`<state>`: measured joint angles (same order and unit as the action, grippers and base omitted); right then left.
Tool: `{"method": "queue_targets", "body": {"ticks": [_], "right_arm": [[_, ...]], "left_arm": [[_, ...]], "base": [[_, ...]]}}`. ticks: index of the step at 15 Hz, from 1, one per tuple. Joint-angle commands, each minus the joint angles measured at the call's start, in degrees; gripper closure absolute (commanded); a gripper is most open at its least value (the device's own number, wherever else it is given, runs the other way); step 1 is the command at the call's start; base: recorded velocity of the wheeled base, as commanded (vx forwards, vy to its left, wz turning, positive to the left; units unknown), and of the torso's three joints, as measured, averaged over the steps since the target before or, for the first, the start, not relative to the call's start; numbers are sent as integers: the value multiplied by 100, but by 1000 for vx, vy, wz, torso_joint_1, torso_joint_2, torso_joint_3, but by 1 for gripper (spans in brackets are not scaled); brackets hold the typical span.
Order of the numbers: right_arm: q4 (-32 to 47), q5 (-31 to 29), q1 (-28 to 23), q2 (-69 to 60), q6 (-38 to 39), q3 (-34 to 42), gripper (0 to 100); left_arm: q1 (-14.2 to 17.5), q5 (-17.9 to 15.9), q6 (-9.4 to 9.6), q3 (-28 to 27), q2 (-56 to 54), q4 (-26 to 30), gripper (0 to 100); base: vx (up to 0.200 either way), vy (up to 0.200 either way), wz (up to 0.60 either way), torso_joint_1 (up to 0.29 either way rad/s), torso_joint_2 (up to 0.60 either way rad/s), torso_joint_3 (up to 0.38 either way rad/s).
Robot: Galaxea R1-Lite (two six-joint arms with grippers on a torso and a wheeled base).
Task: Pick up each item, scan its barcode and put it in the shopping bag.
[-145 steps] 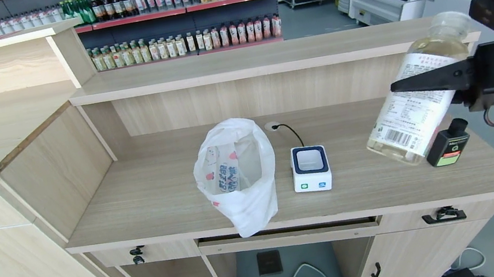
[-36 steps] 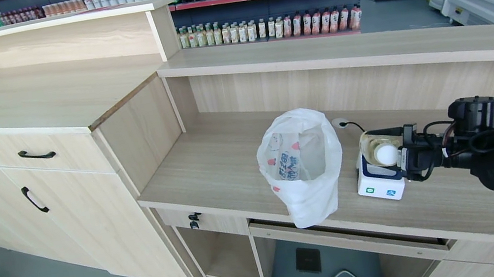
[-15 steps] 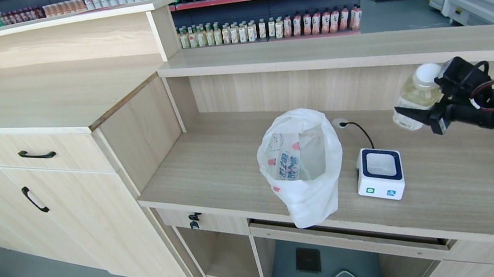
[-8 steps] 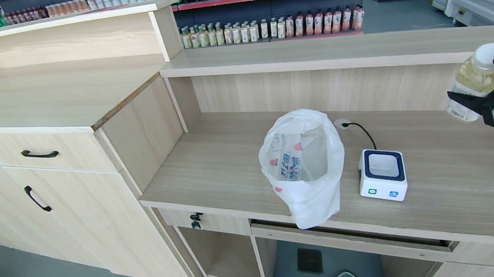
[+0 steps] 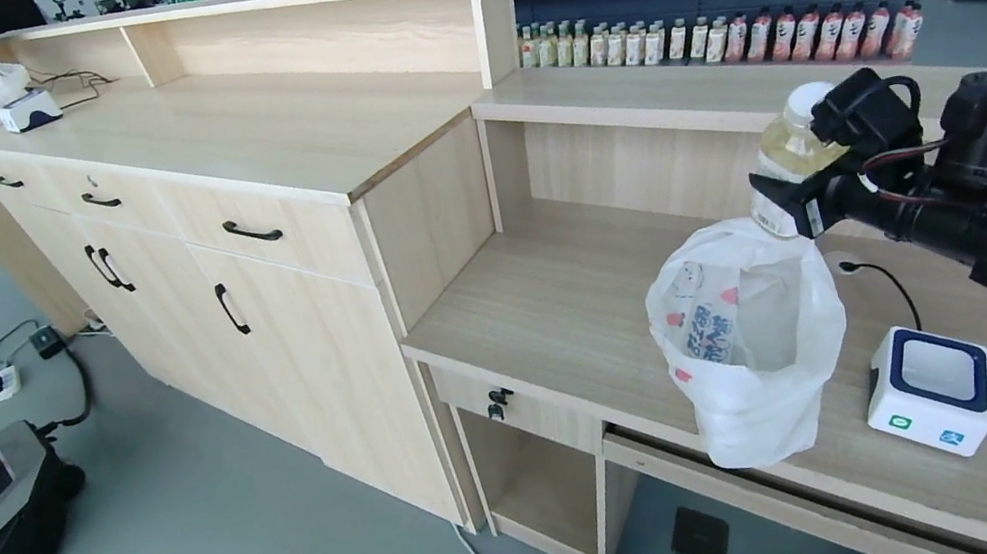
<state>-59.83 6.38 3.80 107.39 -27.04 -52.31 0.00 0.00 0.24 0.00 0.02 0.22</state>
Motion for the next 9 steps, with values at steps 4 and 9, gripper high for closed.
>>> {"method": "queue_targets", "body": {"ticks": [4, 9], "right_arm": [[-2, -75, 112, 1417, 928, -218, 100], [33, -84, 138, 2190, 1104, -798, 100]], "left_arm": [[0, 0, 2, 0, -2, -4, 0], [0, 0, 2, 0, -2, -4, 0]], "base": [[0, 0, 0, 0, 0, 0], [0, 0, 0, 0, 0, 0]]}}
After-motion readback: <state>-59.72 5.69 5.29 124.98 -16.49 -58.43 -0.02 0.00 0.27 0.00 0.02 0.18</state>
